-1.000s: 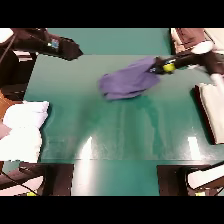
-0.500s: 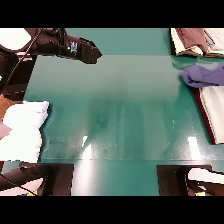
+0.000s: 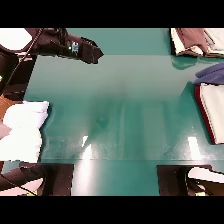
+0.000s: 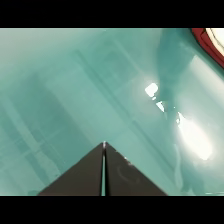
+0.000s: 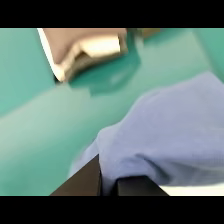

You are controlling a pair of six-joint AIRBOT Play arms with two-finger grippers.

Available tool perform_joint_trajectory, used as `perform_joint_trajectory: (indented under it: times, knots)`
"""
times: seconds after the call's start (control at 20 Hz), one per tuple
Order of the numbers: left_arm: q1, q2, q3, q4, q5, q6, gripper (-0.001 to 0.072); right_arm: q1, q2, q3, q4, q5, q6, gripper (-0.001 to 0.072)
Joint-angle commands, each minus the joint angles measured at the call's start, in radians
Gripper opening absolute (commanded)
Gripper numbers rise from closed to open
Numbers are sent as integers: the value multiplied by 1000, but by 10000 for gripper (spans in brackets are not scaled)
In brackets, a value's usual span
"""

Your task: Fold the shirts.

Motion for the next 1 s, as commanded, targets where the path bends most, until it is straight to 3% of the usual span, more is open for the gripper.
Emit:
perform_joint_trajectory:
  times: [0.0,0.25,0.65,0.7,0.8,0.85,0.95]
  knots:
    - [0,0,0,1,1,2,23,-7,0,132,0,121,-3,16]
    - [0,0,0,4,-10,3,23,-77,14,113,-59,340,18,16]
    - [0,0,0,4,-16,32,23,-251,248,-407,-296,367,42,28]
    - [0,0,0,4,-20,36,23,-277,270,-469,-308,366,42,135]
    - [0,0,0,4,-31,36,23,-327,297,-558,-319,362,42,647]
    - [0,0,0,4,-34,36,23,-354,306,-581,-318,365,42,717]
    - [0,0,0,4,-36,36,23,-385,324,-585,-302,358,43,717]
